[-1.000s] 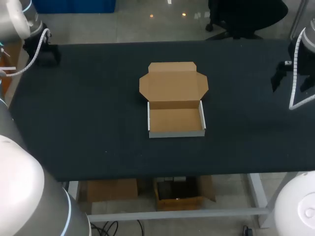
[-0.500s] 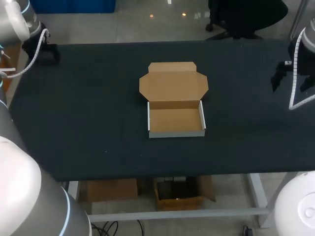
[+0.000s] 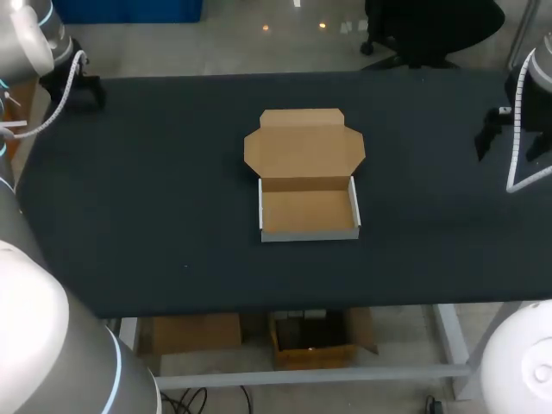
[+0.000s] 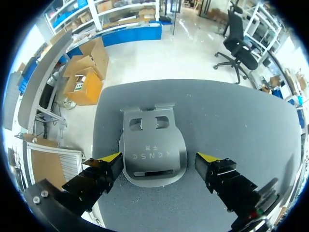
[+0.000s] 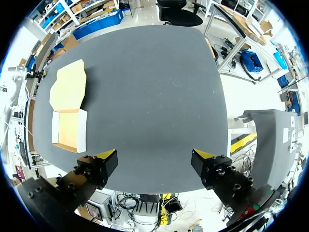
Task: Assemble the packaging by folding the flat box into shape, placing the metal phone stand inside, and closing the box properly
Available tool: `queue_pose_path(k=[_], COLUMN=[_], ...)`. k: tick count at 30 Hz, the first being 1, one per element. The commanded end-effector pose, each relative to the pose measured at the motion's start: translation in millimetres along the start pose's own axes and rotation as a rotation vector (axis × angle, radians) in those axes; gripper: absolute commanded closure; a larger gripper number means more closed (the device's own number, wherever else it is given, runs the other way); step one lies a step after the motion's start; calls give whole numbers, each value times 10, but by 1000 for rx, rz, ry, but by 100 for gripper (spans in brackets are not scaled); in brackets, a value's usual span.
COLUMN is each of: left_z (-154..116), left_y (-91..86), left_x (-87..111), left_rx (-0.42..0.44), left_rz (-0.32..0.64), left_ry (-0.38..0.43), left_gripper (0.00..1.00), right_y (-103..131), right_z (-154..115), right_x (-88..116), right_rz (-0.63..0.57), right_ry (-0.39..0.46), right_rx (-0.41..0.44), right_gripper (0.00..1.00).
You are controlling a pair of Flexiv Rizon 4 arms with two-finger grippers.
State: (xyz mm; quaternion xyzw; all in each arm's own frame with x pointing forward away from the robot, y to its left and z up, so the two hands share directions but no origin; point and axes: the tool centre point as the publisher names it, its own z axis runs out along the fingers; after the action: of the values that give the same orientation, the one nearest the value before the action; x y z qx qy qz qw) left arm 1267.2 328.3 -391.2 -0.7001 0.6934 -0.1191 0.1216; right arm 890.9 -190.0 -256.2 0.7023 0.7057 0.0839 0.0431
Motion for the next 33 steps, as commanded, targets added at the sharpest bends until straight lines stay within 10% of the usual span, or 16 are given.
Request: queue_pose_path(k=[1,17,33], left_z=[103,105,-18], left_y=[-116,-119,-48], left_x=[-37,-59,-42], left_rx=[-185,-187,-167], left_rz=[-6,-21,-20], left_ry=[-5,-20,-10], left_gripper=[4,100,100], right_y=[3,3,3], right_z=[-13,-13,-13], right_x=[0,0,0], right_rz=[0,0,0], right_ry=[-2,-2,-2], right_rx=[4,4,4], right_gripper=[0,0,0])
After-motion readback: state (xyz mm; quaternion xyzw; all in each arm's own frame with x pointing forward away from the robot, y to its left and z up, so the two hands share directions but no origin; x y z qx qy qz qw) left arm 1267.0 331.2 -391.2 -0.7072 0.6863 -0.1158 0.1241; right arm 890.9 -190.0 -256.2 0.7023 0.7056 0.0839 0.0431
